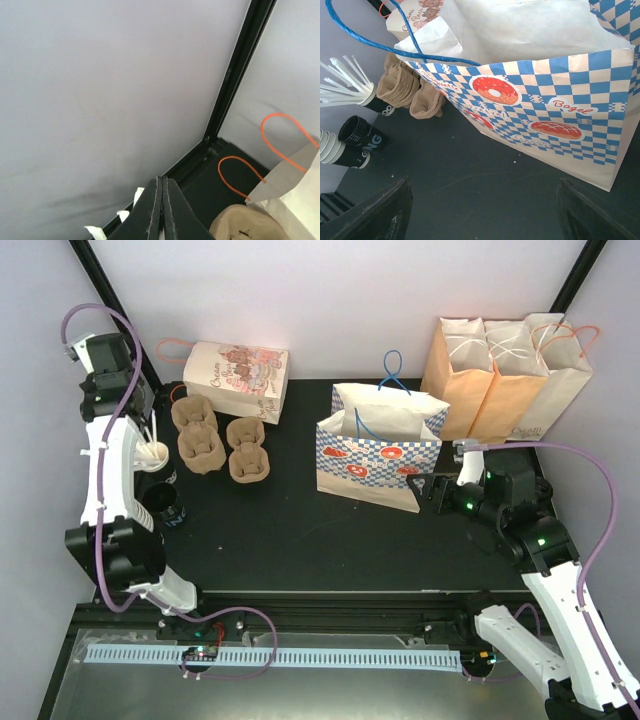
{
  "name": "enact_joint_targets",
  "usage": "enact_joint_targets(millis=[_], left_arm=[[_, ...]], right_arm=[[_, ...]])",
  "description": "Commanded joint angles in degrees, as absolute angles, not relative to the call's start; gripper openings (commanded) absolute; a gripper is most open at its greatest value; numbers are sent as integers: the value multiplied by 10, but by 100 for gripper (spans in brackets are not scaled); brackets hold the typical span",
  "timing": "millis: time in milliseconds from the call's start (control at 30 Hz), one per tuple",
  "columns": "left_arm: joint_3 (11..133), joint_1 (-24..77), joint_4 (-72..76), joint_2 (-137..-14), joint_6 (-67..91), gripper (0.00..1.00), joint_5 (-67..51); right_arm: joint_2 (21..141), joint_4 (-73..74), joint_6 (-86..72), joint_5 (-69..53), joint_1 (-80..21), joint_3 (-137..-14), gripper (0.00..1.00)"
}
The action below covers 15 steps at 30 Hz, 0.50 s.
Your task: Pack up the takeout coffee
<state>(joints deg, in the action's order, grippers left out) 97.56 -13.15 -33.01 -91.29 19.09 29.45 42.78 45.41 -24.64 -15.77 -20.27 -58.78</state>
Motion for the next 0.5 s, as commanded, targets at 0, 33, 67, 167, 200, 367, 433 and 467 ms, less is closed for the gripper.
enact_joint_targets(millis=[0, 33, 67, 167, 200, 367, 433, 467], left_arm=[[968, -131, -311, -851, 168, 2, 266], [973, -130, -313, -836, 168, 3, 236], [979, -130, -317, -817, 174, 4, 211], [982, -128, -311, -752, 214, 4, 145], [973, -128, -300, -728, 228, 3, 118], [825, -126, -140, -579, 361, 2, -68], [765, -118, -67, -550, 428, 1, -144], [745, -110, -41, -546, 454, 2, -177]], right_arm=[[426, 440, -247, -168, -203, -585, 80], [427, 441, -245, -168, -203, -586, 80], [427, 442, -242, -167, -203, -587, 80], [429, 444, -233, -161, -203, -590, 80], [430, 444, -232, -160, -203, -591, 80], [424, 447, -234, -156, -203, -595, 80], [417, 447, -234, -151, -203, -598, 80], [414, 449, -232, -146, -203, -601, 80]])
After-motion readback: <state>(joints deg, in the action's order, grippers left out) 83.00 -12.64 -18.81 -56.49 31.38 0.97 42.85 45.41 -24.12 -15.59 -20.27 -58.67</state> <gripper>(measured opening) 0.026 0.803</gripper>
